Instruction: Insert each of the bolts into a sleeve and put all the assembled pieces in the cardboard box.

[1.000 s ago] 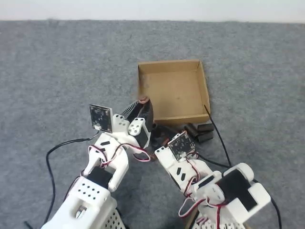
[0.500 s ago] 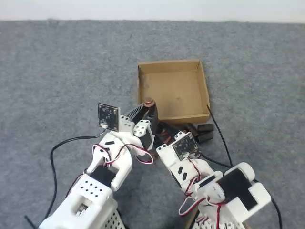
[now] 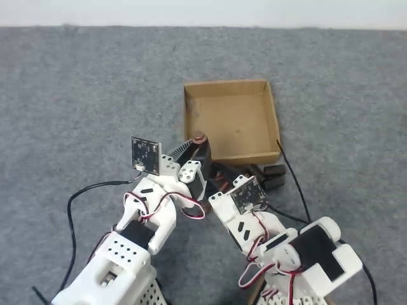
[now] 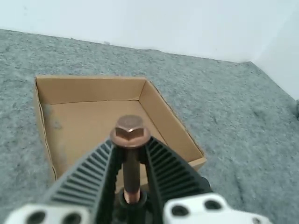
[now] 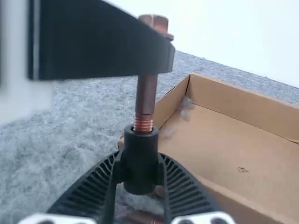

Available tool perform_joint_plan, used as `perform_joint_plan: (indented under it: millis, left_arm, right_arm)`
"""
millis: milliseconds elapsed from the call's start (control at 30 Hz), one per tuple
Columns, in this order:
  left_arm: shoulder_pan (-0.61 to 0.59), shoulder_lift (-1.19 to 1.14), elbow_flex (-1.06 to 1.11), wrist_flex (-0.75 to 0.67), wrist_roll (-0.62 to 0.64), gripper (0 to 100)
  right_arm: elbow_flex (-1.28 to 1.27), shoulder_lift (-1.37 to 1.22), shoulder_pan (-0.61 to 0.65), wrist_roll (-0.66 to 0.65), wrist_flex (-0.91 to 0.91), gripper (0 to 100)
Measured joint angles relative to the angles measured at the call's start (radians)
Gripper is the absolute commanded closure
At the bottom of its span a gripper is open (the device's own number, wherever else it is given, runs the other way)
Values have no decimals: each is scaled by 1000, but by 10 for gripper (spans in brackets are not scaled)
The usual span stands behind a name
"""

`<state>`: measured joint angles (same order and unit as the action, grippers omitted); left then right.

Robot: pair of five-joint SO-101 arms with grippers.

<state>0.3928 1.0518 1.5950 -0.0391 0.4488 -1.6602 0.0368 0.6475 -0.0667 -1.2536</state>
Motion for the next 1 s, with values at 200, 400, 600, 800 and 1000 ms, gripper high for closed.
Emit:
perform_joint_plan:
  millis: [200,400,600,800,1000]
  left_arm:
    - [5,0,18,0,5,989]
    - [6,-2,25,0,6,987]
    - [9,0,60,0,-3,924]
    - [8,-2,64,0,-29,821]
    - [5,-2,86,0,-34,819]
  right_arm:
    - [0,0,-15,0,0,993]
    - [0,0,-15,0,0,993]
    - [0,0,-15,0,0,993]
    - [0,0,-26,-2,0,993]
    - [0,0,-29,-2,0,993]
